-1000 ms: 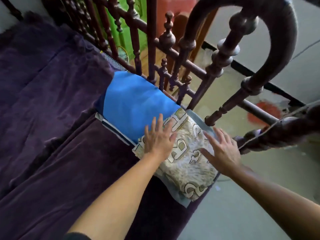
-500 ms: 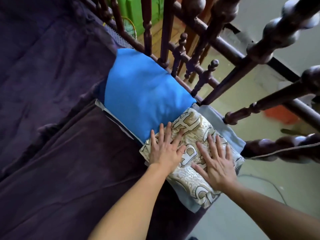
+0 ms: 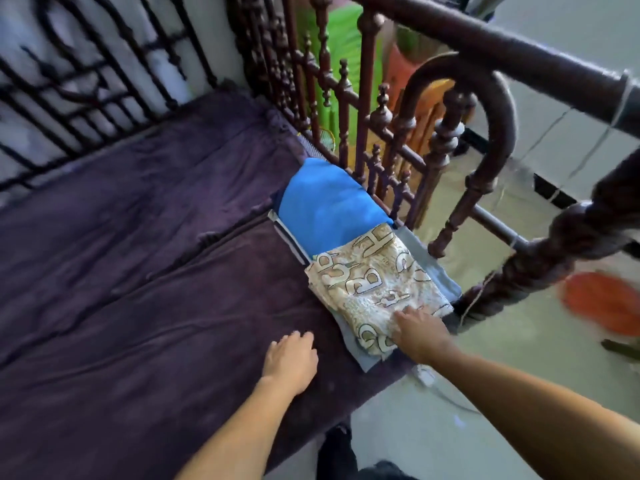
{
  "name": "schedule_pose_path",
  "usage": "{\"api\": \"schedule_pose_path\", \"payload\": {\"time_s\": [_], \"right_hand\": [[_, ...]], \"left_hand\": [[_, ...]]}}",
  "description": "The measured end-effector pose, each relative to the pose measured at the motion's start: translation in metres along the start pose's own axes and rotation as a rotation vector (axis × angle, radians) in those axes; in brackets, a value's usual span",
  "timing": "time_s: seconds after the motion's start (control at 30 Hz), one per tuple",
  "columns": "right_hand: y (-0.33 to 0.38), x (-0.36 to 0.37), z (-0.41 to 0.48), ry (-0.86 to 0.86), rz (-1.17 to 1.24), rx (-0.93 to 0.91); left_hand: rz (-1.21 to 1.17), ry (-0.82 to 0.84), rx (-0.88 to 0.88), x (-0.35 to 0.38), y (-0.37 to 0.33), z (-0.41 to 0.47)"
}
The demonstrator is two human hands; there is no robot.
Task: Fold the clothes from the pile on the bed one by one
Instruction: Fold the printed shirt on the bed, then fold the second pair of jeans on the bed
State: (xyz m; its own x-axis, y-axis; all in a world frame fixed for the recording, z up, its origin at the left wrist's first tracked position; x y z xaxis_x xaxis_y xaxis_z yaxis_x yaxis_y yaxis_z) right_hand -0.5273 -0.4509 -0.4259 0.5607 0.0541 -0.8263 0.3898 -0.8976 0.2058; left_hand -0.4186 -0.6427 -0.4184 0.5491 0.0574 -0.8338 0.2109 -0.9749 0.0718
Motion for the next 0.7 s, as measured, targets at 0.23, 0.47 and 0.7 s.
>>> {"api": "schedule_pose_path", "payload": {"time_s": [0.23, 0.47, 0.7], "right_hand": [[0.127, -0.022, -0.061, -0.094, -0.055, -0.342], [0.31, 0.003, -0.141, -0.105, -0.19, -0.703], [0.501, 0.071, -0.241, -0.126, -0.302, -0.943]], "left_hand": [[-0.155, -0.126, -0.233, 0.028, 0.068, -0.153], [-0.236, -0.272, -0.539, 0.063, 0.18, -0.313], [-0.27, -0.289, -0.767, 0.152, 0.293, -0.486]]}}
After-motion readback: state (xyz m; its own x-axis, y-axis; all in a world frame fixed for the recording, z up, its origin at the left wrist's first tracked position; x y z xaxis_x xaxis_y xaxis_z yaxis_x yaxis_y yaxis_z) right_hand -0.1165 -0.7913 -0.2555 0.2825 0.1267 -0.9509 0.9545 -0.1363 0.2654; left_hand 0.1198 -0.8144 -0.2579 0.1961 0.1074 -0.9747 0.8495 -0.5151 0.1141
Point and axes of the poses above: each hand's wrist, its own z-axis towards the middle knuckle, its own x-axis out of the palm, y = z × x, the point moved 9 cm from there along z, towards the middle knuckle, and after that the axes turned 11 degrees about z, right-handed, at the moved point
